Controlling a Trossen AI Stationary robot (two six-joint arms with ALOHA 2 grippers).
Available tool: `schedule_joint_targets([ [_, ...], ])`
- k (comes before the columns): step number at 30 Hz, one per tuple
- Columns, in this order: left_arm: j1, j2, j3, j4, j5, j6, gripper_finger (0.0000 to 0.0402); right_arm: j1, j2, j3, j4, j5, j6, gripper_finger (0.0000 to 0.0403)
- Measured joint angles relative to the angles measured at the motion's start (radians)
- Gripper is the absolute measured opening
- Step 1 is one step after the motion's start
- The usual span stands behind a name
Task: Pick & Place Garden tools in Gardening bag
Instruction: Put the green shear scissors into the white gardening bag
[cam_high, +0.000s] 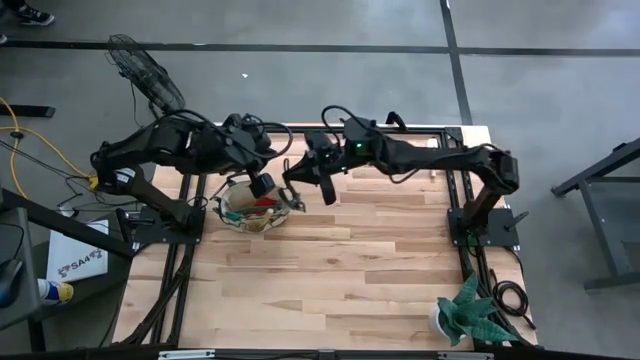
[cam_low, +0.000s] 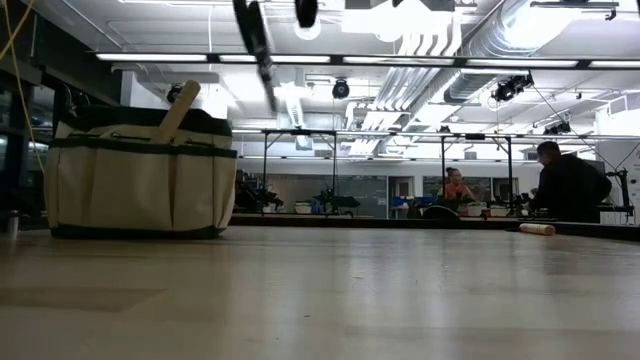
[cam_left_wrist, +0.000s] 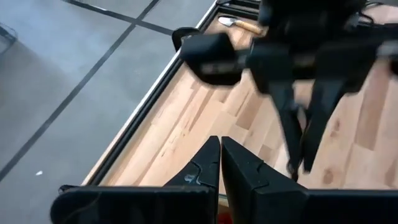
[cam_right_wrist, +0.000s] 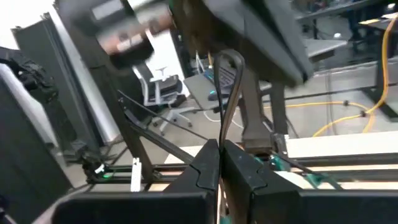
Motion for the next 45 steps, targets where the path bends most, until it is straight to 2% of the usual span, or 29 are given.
schedule_joint_targets([
  [5,0.000,0.003,0.000,-0.009,-0.039,0.000,0.0010,-0.006,-0.082,0.000,-0.084,0.006,-0.023,0.0003],
  [11,0.000,0.020,0.000,0.014,-0.061,0.004,0.0010,-0.006,-0.161,0.000,-0.100,-0.059,-0.019,0.0003],
  [20,0.000,0.032,-0.001,0.128,0.037,0.110,0.0010,-0.010,-0.218,0.000,-0.101,-0.098,-0.022,0.0003],
  [27,0.000,0.044,0.000,0.183,0.155,0.168,0.0010,-0.012,-0.221,0.000,-0.087,-0.124,-0.015,0.0003],
  [36,0.000,0.077,-0.001,0.203,0.210,0.246,0.0010,-0.014,-0.222,0.000,-0.019,-0.182,0.031,0.0003],
  [45,0.000,0.063,0.000,0.212,0.164,0.248,0.0010,-0.029,-0.222,0.000,-0.109,-0.193,0.027,0.0003],
])
